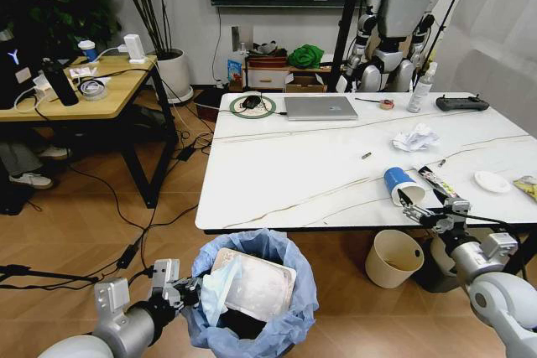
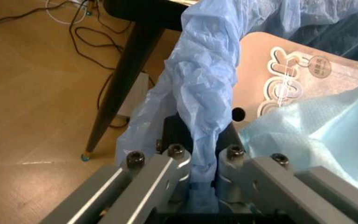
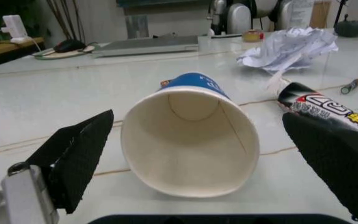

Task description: Pick up the trash bin and place the trash from the table into it.

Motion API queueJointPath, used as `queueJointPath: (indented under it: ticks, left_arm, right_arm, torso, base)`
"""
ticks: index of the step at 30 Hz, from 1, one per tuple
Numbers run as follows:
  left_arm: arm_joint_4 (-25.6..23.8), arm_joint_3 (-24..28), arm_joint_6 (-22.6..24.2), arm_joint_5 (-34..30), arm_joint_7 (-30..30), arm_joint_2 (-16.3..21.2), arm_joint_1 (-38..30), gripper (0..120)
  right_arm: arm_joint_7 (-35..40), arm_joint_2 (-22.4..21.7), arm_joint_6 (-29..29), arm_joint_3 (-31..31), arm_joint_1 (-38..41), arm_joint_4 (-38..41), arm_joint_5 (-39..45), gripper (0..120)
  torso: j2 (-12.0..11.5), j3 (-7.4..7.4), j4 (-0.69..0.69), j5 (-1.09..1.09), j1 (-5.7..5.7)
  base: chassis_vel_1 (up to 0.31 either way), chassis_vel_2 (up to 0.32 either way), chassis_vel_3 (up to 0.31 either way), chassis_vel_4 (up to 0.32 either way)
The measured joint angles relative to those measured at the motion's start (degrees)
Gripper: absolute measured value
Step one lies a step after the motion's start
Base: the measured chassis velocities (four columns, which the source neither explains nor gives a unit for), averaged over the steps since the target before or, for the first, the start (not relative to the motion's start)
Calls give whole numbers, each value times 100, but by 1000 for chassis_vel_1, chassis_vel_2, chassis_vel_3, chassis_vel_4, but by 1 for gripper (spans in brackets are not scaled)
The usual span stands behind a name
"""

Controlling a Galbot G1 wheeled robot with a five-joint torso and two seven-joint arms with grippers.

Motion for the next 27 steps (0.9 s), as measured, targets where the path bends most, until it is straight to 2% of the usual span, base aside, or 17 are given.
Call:
queueJointPath:
  ticks: [11,20,27]
  left_arm:
    - [34,-12,-14,48,0,-137,0,0]
    - [39,-14,-21,53,-3,-176,-17,0]
    - [28,-35,-23,60,-8,-181,-3,0]
  right_arm:
    - [-231,-128,197,-131,273,-623,97,100]
    - [-231,-173,205,-108,230,-372,273,100]
    - [-86,-140,174,-324,260,-189,301,100]
  torso:
    - [0,0,0,1,0]
    - [0,0,0,-1,0]
    - [0,0,0,0,0]
  base:
    - [0,0,0,0]
    - [0,0,0,0]
    - [0,0,0,0]
